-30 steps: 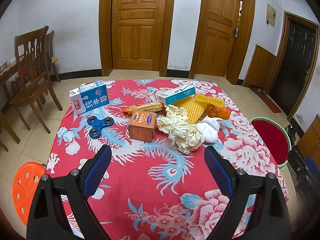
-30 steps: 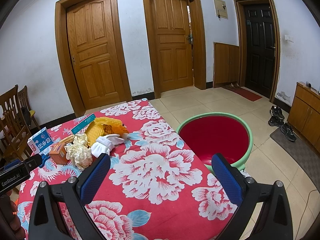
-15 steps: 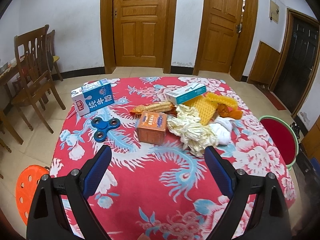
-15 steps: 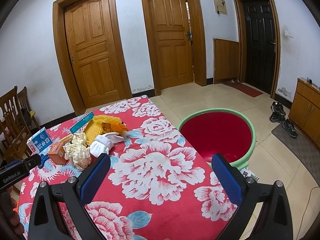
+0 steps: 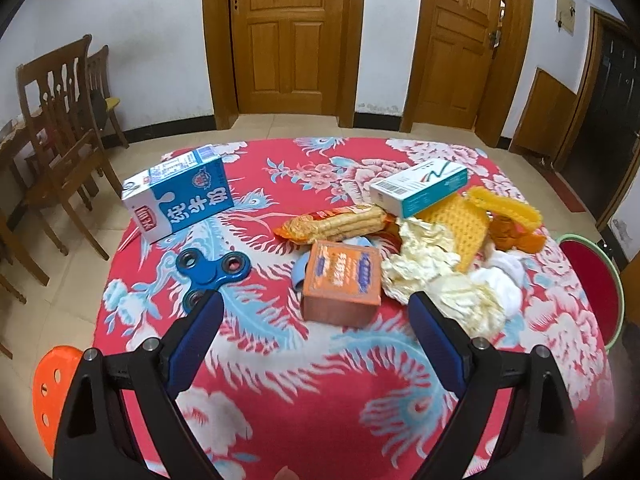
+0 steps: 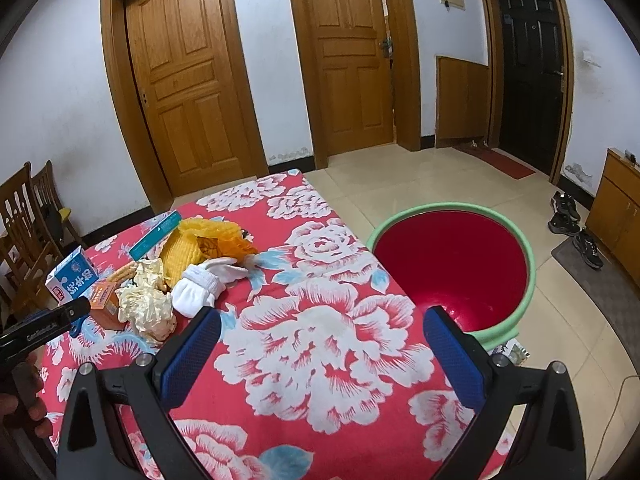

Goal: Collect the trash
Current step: 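Grasp the white sock with the right gripper while the left gripper grasps the orange biscuit box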

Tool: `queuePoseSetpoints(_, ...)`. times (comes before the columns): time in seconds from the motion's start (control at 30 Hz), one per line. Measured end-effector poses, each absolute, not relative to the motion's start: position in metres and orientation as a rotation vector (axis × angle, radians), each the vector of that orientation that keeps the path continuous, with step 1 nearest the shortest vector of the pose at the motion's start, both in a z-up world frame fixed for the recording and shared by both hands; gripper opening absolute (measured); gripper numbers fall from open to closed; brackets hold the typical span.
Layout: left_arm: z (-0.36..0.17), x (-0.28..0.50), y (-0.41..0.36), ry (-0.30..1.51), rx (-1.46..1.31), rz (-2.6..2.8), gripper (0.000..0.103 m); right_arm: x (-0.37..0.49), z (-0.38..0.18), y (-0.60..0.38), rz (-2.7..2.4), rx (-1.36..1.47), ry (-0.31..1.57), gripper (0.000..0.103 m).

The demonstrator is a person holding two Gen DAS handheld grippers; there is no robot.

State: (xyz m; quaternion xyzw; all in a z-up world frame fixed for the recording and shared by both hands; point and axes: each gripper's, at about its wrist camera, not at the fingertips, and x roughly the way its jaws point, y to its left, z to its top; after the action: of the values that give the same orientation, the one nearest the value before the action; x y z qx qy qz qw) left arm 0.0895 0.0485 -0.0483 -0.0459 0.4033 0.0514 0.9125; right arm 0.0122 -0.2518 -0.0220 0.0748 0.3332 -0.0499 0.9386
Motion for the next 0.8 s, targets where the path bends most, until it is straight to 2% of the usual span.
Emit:
queuePoseSetpoints(0.5,-0.078,0.127,0.058,0.897,-0.155,0.050,0.083,0.089,-0.050,-0.207,0.010,0.107,0.842,0.103)
queuePoseSetpoints(0.57,-0.081,0.128,0.058,0.908,-0.169,0.036,0.074,0.099,-0.055,-0.199,0.031,0.103,0.864,0.103)
queuePoseSetpoints(0.8,-0.091,0.133,0.056,0.938,-0.199,-0.016,0.056,0.120,-0.071,-0.180,0.074,0.103,0.911,0.103)
